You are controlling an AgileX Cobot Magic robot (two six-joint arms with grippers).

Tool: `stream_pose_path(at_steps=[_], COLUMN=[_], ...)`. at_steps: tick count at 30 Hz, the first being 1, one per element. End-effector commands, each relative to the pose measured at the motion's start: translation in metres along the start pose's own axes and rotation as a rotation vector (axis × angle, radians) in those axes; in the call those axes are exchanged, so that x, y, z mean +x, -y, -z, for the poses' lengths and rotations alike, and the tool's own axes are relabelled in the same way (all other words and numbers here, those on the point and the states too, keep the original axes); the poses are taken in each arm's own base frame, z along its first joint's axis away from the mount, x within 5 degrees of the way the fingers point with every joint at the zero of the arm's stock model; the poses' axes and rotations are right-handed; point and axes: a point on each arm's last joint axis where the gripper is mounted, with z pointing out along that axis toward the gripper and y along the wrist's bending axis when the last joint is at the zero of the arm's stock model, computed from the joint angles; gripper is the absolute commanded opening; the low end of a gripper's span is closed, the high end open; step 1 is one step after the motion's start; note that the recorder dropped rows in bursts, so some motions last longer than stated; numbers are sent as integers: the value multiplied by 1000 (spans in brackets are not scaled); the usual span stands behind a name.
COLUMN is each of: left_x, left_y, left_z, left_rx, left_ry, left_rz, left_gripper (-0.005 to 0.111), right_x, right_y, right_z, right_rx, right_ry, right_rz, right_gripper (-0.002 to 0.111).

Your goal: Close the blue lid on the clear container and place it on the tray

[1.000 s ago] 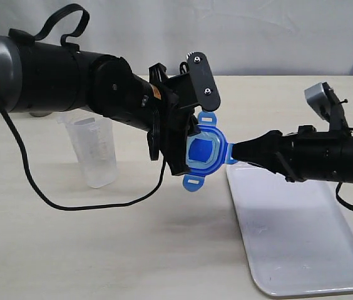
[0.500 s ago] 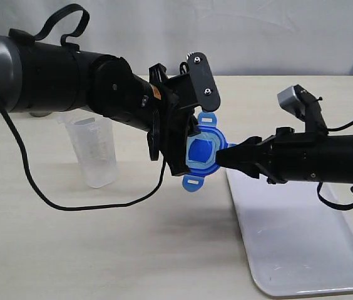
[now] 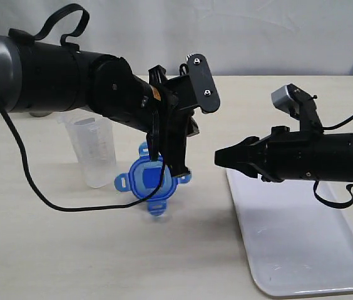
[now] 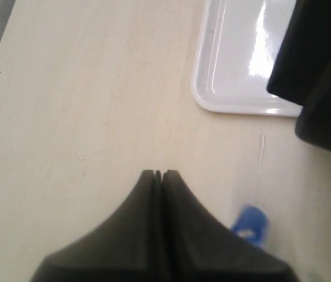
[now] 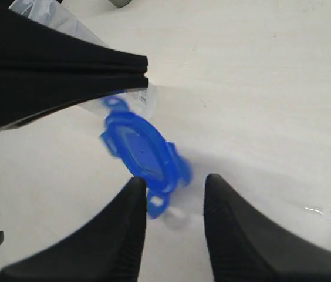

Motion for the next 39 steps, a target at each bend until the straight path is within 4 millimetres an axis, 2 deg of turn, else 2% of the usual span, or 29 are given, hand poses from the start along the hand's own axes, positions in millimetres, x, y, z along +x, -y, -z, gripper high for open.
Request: stream_pose_path(at_steps=[1, 3, 7, 10, 11, 13, 15, 19, 21, 23, 24, 25, 27, 31, 32, 34, 36, 39], left_x=[-2, 2, 9, 10, 16, 26, 40, 70, 86, 96, 107, 122, 136, 142, 141, 144, 147, 149], left_y=[0, 2, 12, 16, 21, 26, 31, 28, 32, 40, 47, 55, 65, 79, 82, 81, 82, 83], left_z=[4, 5, 6, 7, 8, 7, 2, 0, 8, 21, 29, 30, 26, 24, 24, 25, 25, 26], left_rx=[3, 47, 177, 225, 284, 310, 276, 199, 186, 149, 130, 117, 69, -5, -8, 8, 30, 56], left_ry=[7, -31, -90, -109, -153, -189, -205, -269, -294, -296, -323, -353, -312, -142, -105, -111, -138, -156], left_rz=[20, 14, 106, 126, 150, 182, 235, 475, 527, 454, 335, 182, 60, -206, -267, -347, -400, -541], left_gripper=[0, 0, 2, 15, 24, 30, 30, 30, 30, 30, 30, 30, 30, 30, 33, 47, 54, 55], right_x=[-1, -2, -7, -9, -11, -11, -9, -19, -26, -25, -25, -26, -26, -26, -26, -26, -27, -27], right_y=[-1, 0, 1, 4, 9, 14, 16, 7, 7, 11, 13, 13, 13, 13, 13, 13, 13, 13], right_z=[-1, 0, 0, 0, 1, 2, 3, -13, -26, -32, -32, -32, -32, -32, -32, -32, -32, -32], right_rx=[-12, 0, 26, 65, 133, 201, 218, 46, -61, -79, -67, -63, -65, -62, -60, -63, -64, -61], right_ry=[3, 5, -5, -29, -61, -98, -151, -238, -291, -324, -318, -315, -314, -315, -315, -311, -309, -305], right_rz=[2, 4, 19, 37, 58, 73, 80, 60, 44, 75, 92, 93, 95, 98, 98, 102, 107, 110], right_gripper=[23, 24, 38, 39, 39, 39, 39, 39, 39, 39, 39, 39, 39, 39, 39, 39, 39, 39])
